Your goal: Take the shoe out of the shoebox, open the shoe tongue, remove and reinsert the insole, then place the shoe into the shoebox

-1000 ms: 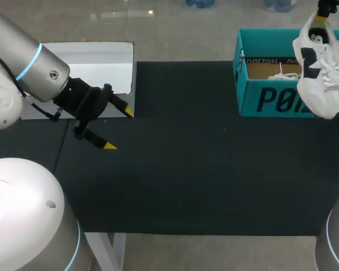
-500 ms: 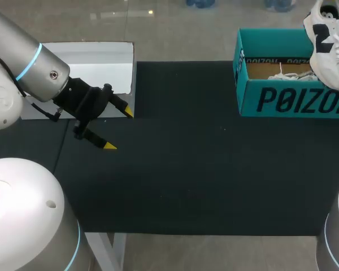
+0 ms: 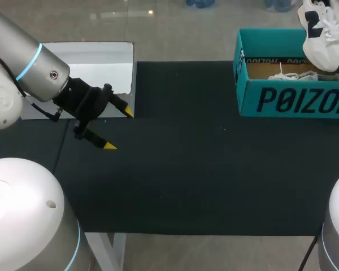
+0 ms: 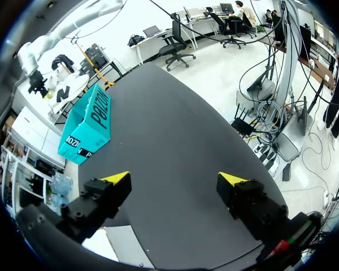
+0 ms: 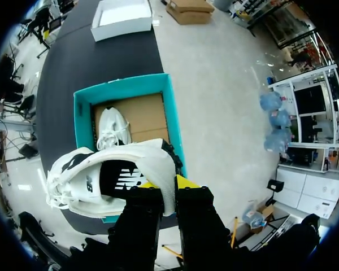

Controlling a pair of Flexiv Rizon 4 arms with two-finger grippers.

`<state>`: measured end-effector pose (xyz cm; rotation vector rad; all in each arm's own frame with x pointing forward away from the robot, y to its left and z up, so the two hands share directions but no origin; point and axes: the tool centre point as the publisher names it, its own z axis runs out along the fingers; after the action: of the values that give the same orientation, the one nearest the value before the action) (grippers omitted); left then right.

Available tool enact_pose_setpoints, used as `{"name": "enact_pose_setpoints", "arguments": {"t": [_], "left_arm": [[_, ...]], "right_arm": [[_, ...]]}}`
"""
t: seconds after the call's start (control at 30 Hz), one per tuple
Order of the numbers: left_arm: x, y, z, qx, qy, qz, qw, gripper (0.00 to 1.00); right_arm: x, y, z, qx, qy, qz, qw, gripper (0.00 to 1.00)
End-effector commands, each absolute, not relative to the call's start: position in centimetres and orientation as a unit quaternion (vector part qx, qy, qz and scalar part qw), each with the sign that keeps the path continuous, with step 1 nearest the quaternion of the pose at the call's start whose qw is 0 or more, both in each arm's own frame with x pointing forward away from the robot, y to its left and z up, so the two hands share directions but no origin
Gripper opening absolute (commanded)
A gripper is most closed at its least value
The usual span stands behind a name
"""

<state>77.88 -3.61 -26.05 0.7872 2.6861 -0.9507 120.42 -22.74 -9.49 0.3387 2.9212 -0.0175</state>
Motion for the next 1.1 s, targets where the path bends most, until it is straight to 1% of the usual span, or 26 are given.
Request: {"name": "enact_pose_setpoints", "arguments": {"t": [0.03,0.53,0.6,0.67,0.8,0.97,1.1], "left_arm": [[77.9,-3.7,-26.1,0.266,0.905,-0.319,0.092,1.0],[77.9,-3.7,-26.1,0.266,0.905,-0.319,0.092,1.0],[77.9,-3.7,-26.1,0.266,0.905,-0.319,0.092,1.0],[77.9,-3.7,-26.1,0.266,0.905,-0.319,0.092,1.0],[77.9,-3.7,-26.1,0.266,0.905,-0.319,0.092,1.0],[77.9,-3.7,-26.1,0.266,0.905,-0.319,0.092,1.0],[77.9,-3.7,-26.1,0.266,0.905,-0.319,0.092,1.0]], "right_arm": [[121.5,-23.0,-9.0,0.115,0.993,-0.001,0.037,0.0],[121.5,-23.0,-9.0,0.115,0.993,-0.001,0.037,0.0],[121.1,-22.8,-8.9,0.167,0.985,0.014,0.044,0.0],[120.8,-22.5,-8.9,0.217,0.973,-0.022,0.07,0.0],[120.3,-21.1,-8.6,0.299,0.949,-0.017,0.1,0.0],[120.2,-20.0,-8.7,0.4,0.911,-0.003,0.103,0.0],[120.1,-19.7,-9.5,0.473,0.875,-0.019,0.1,0.0]]}}
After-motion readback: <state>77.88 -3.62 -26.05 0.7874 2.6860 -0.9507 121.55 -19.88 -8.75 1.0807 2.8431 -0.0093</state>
